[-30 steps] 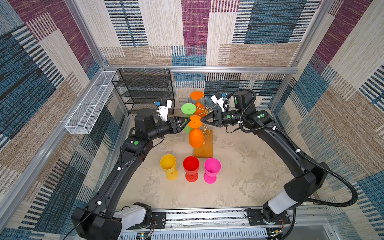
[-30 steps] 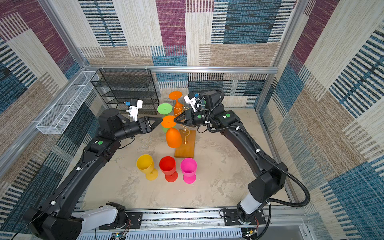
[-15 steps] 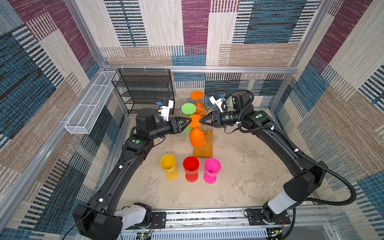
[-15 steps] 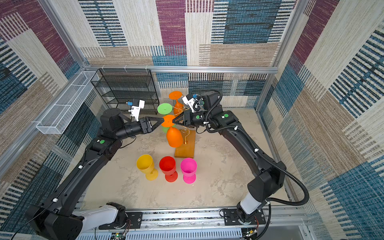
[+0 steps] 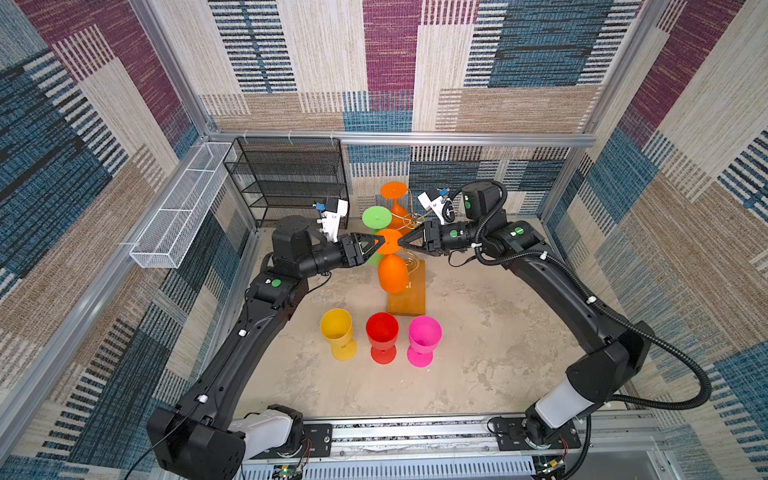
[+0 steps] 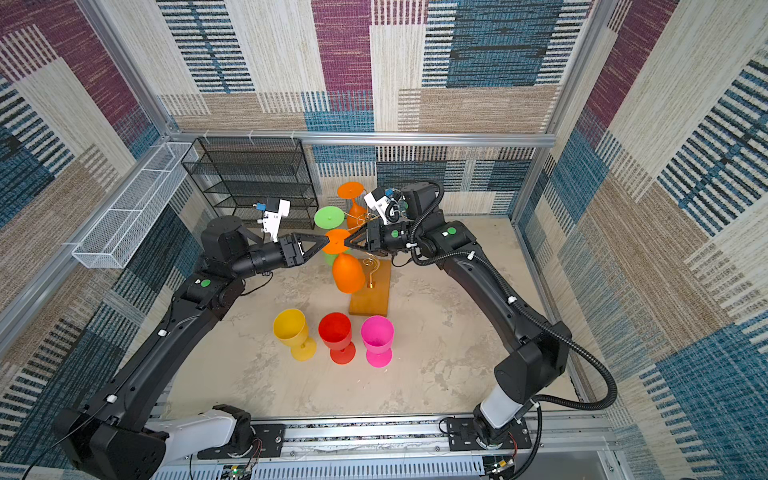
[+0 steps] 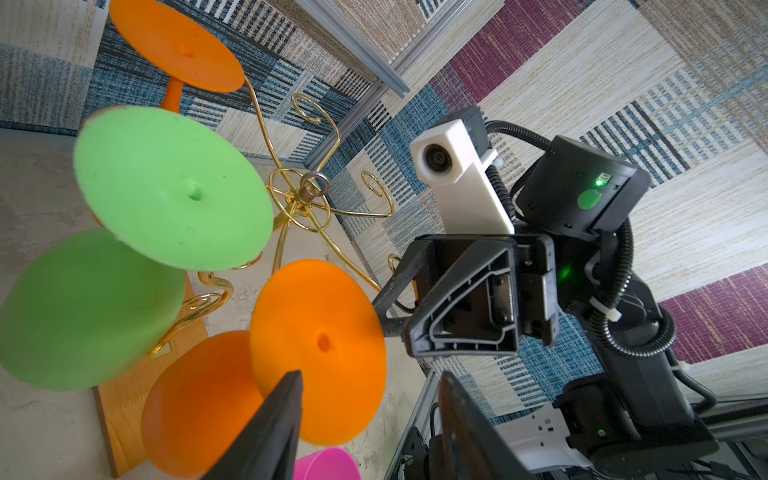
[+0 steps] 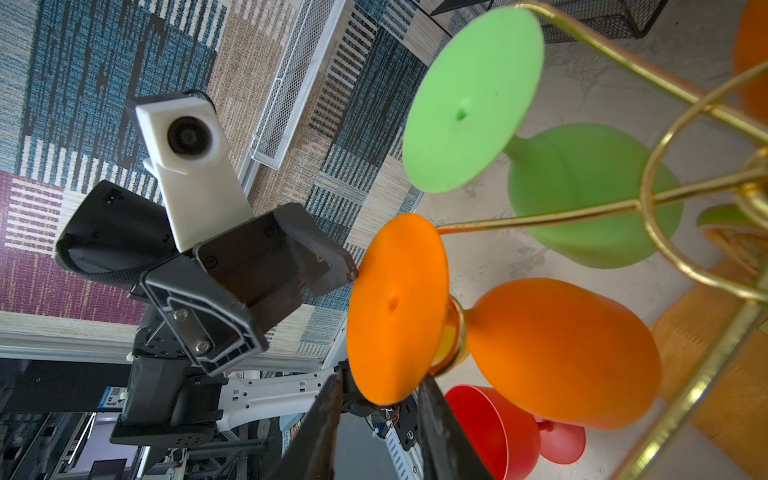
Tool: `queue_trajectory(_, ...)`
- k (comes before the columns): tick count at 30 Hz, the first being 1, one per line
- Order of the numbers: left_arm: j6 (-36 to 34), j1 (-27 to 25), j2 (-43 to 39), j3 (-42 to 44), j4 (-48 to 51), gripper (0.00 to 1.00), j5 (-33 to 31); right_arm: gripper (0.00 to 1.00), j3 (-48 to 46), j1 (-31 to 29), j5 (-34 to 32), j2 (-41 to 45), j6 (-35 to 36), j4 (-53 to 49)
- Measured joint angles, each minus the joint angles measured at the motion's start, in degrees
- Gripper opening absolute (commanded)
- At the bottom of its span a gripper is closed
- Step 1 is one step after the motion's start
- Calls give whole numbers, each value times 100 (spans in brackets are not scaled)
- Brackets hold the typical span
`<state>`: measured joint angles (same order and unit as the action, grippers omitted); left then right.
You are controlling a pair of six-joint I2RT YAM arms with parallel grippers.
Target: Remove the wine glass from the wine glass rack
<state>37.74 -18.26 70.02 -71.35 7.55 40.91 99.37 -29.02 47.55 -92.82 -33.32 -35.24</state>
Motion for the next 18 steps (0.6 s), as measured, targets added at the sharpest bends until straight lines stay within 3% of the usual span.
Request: queue_trajectory(18, -210, 4, -251, -286, 409, 56, -61, 29, 87, -26, 46, -76, -44, 63)
